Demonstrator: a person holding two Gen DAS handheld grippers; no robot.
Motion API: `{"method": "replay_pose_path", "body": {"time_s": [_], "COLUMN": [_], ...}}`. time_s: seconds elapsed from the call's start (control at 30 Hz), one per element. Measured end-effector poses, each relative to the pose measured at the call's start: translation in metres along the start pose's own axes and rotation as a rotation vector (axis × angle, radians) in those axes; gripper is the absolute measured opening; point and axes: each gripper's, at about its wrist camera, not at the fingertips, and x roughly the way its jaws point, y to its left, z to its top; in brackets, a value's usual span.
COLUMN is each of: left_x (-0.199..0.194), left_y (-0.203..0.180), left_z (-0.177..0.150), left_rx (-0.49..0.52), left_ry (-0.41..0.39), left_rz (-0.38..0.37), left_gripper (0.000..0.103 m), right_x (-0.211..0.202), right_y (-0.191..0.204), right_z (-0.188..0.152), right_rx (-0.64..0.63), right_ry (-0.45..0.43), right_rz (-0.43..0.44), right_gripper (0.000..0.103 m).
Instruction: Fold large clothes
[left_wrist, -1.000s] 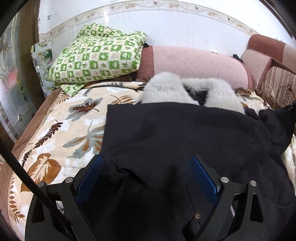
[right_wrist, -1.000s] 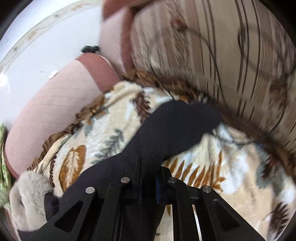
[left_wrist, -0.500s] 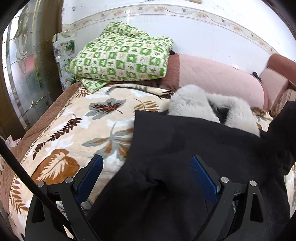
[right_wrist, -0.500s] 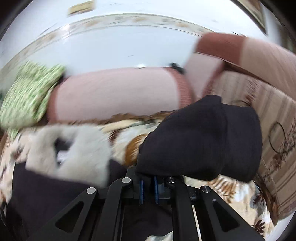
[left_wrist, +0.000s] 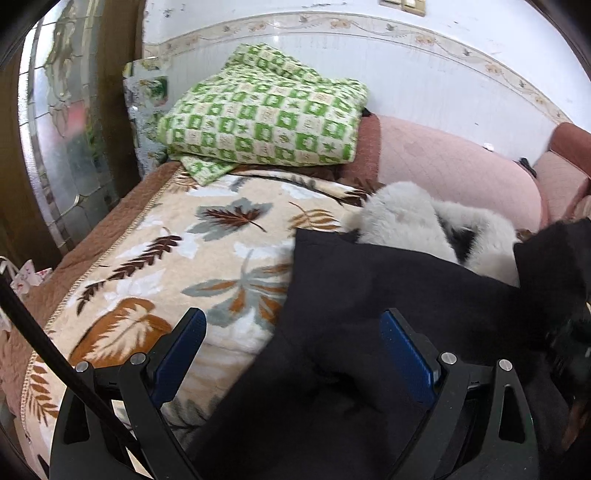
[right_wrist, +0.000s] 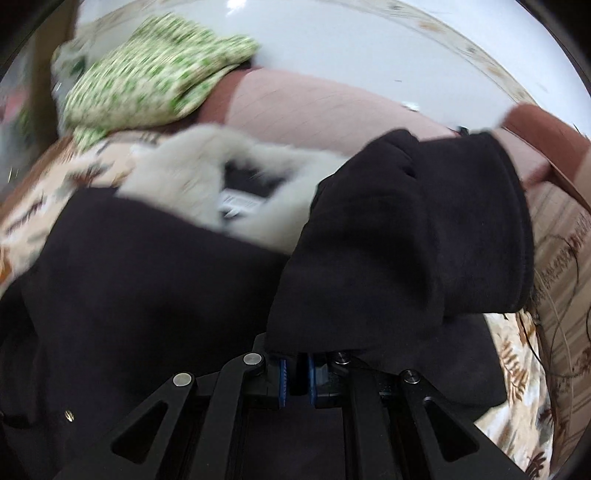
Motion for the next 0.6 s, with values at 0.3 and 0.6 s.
{"method": "replay_pose_path", "body": {"time_s": [0.3,0.6], "left_x": [0.007,0.004], "left_y": [0.019,0.009], "left_z": [0.005,0.002], "left_rx": [-0.078,-0.046], "left_ry": [0.030,0.028], "left_rz": [-0.015,-0.053], "left_gripper": [0.095,0.095], "right_x": [-0.018,-0.072], "right_y": [0.043,0.002], "right_z": [-0.026,-0.019], "right_rx": [-0.196,-0.054], "right_ry": [-0.053,-0.146], "right_rz": [-0.030,0.068], "right_gripper": [0.052,0.059]}}
